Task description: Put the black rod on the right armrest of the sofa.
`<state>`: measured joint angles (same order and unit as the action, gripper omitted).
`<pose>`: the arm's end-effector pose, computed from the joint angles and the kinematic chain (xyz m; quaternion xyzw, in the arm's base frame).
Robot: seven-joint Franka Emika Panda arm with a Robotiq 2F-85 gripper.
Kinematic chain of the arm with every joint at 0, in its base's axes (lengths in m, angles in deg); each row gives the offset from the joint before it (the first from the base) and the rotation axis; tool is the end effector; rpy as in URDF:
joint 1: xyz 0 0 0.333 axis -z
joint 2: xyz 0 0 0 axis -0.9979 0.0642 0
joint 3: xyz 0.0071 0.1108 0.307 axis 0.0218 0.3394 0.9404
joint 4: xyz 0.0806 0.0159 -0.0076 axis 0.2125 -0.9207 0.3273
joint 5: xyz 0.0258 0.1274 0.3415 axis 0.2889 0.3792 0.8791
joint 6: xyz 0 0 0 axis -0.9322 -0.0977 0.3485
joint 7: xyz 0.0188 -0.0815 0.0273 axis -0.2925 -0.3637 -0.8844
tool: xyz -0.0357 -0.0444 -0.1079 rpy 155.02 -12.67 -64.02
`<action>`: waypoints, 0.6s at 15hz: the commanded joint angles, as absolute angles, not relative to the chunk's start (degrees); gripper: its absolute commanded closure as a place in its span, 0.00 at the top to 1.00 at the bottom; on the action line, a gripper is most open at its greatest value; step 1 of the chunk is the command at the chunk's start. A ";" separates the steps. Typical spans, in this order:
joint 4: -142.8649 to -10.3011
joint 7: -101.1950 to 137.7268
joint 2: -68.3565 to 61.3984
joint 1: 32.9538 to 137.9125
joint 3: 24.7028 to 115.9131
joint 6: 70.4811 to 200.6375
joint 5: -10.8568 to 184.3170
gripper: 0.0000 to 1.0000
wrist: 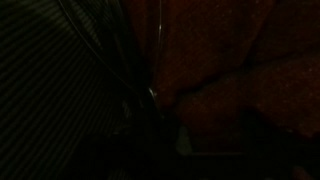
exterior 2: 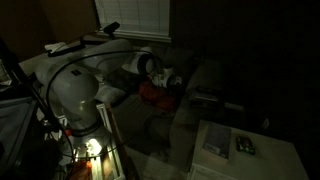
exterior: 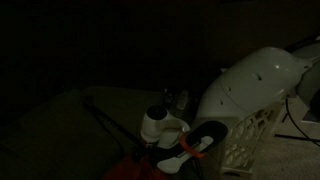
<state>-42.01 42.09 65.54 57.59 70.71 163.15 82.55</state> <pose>0.6530 0.3337 -0.0463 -0.9832 -0.0603 -0.1701 0.0252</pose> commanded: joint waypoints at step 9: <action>-45.92 52.30 65.68 51.49 60.13 164.83 75.77 0.96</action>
<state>-45.53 49.28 65.68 51.40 59.19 165.81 79.44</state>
